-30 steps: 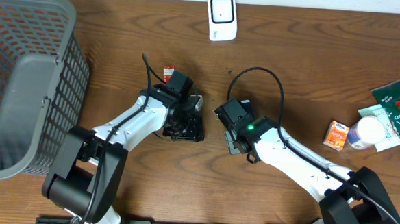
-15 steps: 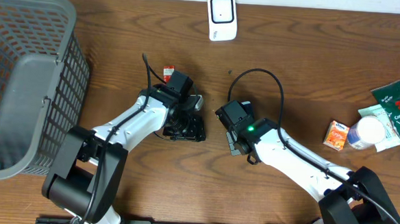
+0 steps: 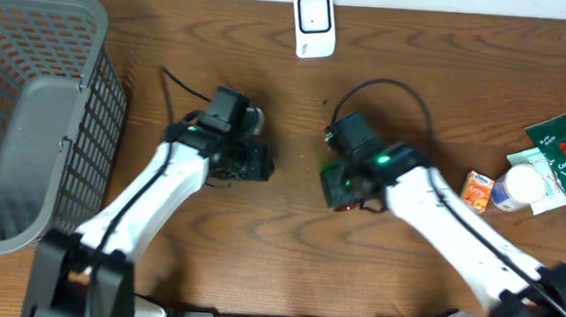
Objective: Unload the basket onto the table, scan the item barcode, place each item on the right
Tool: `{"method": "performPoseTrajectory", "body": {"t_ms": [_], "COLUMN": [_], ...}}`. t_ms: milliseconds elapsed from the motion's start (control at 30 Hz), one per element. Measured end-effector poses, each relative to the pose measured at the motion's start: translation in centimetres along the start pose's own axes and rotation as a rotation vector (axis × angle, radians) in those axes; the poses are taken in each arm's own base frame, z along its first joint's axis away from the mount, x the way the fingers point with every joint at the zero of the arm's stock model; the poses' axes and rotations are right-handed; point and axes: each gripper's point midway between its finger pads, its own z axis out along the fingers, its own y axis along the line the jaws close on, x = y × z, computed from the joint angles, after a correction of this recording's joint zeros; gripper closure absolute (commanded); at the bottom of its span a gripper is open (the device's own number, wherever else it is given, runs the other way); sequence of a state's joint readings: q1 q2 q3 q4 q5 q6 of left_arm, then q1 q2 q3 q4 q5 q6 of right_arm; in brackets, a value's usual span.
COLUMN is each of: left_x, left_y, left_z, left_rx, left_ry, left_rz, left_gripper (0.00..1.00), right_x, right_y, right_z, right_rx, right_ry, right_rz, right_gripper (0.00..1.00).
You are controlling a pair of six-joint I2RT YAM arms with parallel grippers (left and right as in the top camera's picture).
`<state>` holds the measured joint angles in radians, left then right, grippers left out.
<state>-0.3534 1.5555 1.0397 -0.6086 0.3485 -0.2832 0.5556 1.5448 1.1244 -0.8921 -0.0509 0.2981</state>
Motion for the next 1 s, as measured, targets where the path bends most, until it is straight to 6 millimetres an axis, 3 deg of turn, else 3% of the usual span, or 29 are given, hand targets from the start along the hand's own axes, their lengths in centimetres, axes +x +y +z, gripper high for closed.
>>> {"method": "performPoseTrajectory", "body": {"t_ms": [200, 367, 400, 467, 500, 567, 800, 1000], "left_x": [-2.5, -3.7, -3.8, -3.9, -3.9, -3.6, -3.5, -3.4], "left_y": [3.7, 7.2, 7.8, 9.0, 9.3, 9.8, 9.8, 9.8], "left_z": [-4.0, -5.8, -6.0, -6.4, -6.5, -6.6, -6.6, -6.6], "left_rx": [-0.109, -0.160, -0.170, -0.187, -0.192, -0.201, -0.202, -0.203], "left_ry": [-0.161, -0.226, -0.232, -0.241, -0.241, -0.235, -0.230, -0.225], "left_rz": [-0.122, -0.247, -0.268, -0.306, -0.318, -0.335, -0.337, -0.338], "left_gripper": [0.37, 0.35, 0.34, 0.32, 0.31, 0.28, 0.28, 0.28], "right_x": [-0.1, 0.8, 0.7, 0.5, 0.4, 0.4, 0.7, 1.2], "right_y": [0.7, 0.9, 0.9, 0.6, 0.3, -0.2, -0.5, -1.5], "right_z": [-3.9, -6.3, -6.8, -7.4, -7.5, -7.3, -5.1, -2.9], "right_rx": [-0.332, -0.593, -0.631, -0.678, -0.680, -0.659, -0.463, -0.162], "right_ry": [0.030, 0.062, 0.058, 0.039, 0.031, 0.023, 0.045, 0.061], "right_rz": [0.033, 0.070, 0.079, 0.090, 0.092, 0.081, 0.006, -0.040], "right_gripper": [0.38, 0.37, 0.33, 0.11, 0.03, 0.01, 0.04, 0.02]}}
